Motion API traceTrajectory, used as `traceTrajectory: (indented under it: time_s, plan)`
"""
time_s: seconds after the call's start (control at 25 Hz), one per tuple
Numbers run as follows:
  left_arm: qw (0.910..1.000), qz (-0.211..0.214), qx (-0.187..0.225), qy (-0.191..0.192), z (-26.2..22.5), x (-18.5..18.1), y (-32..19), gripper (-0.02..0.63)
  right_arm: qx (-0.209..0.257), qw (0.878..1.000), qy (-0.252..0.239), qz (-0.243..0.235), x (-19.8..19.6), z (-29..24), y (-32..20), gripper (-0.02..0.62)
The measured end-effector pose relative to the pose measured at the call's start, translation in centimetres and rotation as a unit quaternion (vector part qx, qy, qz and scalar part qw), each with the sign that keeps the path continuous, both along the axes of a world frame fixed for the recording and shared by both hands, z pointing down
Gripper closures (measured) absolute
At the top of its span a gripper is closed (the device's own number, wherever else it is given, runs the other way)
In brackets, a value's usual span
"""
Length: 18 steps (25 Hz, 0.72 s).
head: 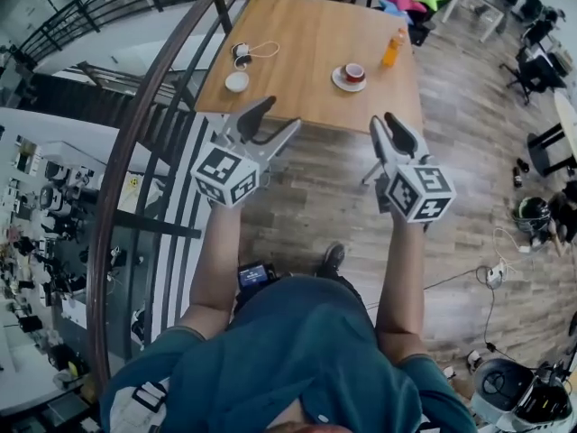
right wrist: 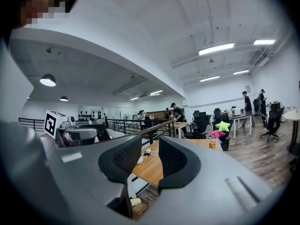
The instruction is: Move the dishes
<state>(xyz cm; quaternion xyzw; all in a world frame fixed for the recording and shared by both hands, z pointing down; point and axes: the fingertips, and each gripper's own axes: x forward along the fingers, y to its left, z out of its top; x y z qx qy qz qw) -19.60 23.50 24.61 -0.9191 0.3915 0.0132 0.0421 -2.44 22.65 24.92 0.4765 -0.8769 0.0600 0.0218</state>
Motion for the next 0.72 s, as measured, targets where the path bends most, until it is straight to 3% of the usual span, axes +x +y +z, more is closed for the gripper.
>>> traceTrajectory:
  time_s: [0.72]
  plan:
    - [0.9972, -0.072, -0.012, -0.015, 1.2, 6.8, -8.4, 0.351, -0.005, 0.998, -0.017, -0.067, 6.7, 0.9, -11.8, 0.499]
